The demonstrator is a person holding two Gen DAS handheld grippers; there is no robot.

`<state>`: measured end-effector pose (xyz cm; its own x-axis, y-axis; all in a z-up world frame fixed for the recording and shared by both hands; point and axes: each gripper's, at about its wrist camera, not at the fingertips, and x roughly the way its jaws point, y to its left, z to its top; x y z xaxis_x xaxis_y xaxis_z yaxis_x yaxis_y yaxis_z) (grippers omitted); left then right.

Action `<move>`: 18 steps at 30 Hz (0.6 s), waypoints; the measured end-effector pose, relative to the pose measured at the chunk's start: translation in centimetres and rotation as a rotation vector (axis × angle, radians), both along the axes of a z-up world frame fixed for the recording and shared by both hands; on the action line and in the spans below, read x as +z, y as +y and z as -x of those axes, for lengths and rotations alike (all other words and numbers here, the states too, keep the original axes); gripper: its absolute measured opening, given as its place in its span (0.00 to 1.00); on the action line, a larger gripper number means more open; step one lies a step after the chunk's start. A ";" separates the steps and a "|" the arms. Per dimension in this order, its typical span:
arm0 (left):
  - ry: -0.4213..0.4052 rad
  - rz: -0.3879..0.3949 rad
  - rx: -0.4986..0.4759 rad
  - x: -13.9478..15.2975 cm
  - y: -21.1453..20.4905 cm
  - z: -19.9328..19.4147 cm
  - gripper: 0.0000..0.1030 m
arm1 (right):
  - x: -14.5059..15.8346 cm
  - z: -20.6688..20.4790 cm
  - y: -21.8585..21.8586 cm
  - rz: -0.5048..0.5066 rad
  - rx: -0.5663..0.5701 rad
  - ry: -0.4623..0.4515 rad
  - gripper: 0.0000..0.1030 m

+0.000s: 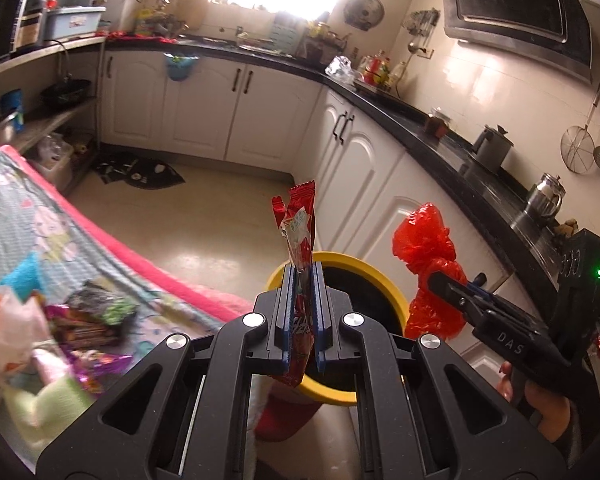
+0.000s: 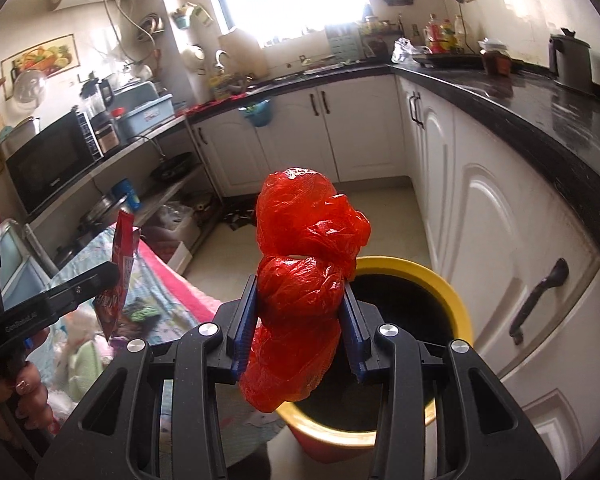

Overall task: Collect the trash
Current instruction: 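Carry the red bag and red wrapper with both tools over the yellow bin, then open both tools to drop the bag and wrapper into the bin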

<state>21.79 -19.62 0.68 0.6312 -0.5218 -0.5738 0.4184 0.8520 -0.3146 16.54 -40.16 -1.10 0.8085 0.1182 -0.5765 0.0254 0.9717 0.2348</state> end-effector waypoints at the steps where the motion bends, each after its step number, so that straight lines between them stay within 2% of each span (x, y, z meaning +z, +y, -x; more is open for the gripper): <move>1: 0.003 0.001 -0.007 -0.2 -0.4 -0.2 0.04 | -0.3 -0.1 -0.4 0.002 -0.005 0.005 0.35; 9: 0.062 0.002 -0.096 -2.9 -5.3 -2.4 0.04 | -2.7 -1.2 -2.8 -0.013 -0.039 0.057 0.35; 18: 0.149 -0.012 -0.139 -6.4 -7.8 -4.5 0.05 | -5.8 -2.6 -3.9 -0.014 -0.049 0.116 0.38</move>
<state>26.30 -27.46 -5.74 0.4607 -0.5906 -0.6625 0.4819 0.7933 -0.3721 19.14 -44.07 -6.89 0.7413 0.0888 -0.6653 0.1006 0.9653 0.2409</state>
